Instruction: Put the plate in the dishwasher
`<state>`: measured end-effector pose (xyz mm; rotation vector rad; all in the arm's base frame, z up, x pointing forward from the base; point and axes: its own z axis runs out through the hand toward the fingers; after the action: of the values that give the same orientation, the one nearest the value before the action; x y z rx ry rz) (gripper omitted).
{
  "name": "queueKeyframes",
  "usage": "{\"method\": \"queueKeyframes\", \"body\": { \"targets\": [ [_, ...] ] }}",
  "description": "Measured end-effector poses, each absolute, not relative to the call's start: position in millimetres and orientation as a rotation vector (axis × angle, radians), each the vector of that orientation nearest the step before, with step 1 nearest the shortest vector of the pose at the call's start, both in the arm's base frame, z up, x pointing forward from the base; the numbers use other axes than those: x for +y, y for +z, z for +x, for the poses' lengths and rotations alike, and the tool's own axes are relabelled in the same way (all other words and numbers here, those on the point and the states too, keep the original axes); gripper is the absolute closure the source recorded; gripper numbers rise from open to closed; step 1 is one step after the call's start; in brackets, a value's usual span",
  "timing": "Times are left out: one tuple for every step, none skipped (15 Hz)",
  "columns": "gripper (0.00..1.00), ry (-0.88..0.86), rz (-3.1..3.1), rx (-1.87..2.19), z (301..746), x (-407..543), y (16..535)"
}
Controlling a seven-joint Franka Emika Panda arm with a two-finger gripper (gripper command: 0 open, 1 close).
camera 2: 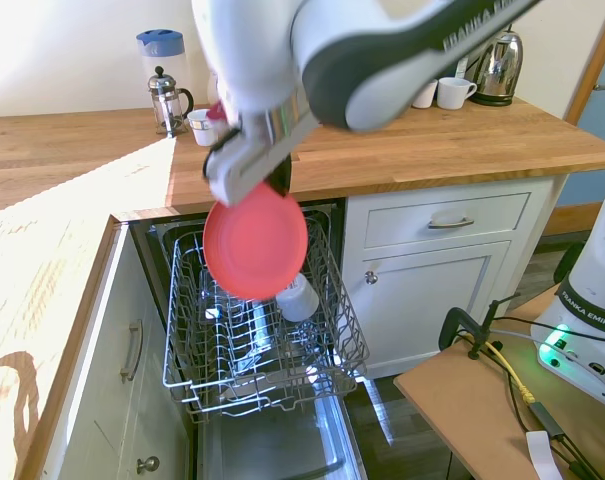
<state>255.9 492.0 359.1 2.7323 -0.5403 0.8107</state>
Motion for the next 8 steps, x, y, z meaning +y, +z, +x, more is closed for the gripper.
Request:
{"method": "queueKeyframes", "body": {
  "targets": [
    [1.0, 0.891, 2.689, -0.465, 245.7, 505.0, 326.1],
    [1.0, 0.976, 2.643, -0.398, 239.5, 518.2, 296.6],
    [1.0, 1.057, 2.595, -0.334, 233.7, 534.1, 272.5],
    [1.0, 1.135, 2.547, -0.274, 224.6, 553.7, 250.9],
    [1.0, 1.212, 2.498, -0.217, 212.7, 572.1, 229.2],
    [1.0, 1.281, 2.444, -0.165, 198.9, 587.7, 209.5],
    [1.0, 1.343, 2.382, -0.13, 188.8, 600.1, 193.6],
    [1.0, 1.392, 2.314, -0.114, 184.0, 610.3, 180.4]
  ]
}}
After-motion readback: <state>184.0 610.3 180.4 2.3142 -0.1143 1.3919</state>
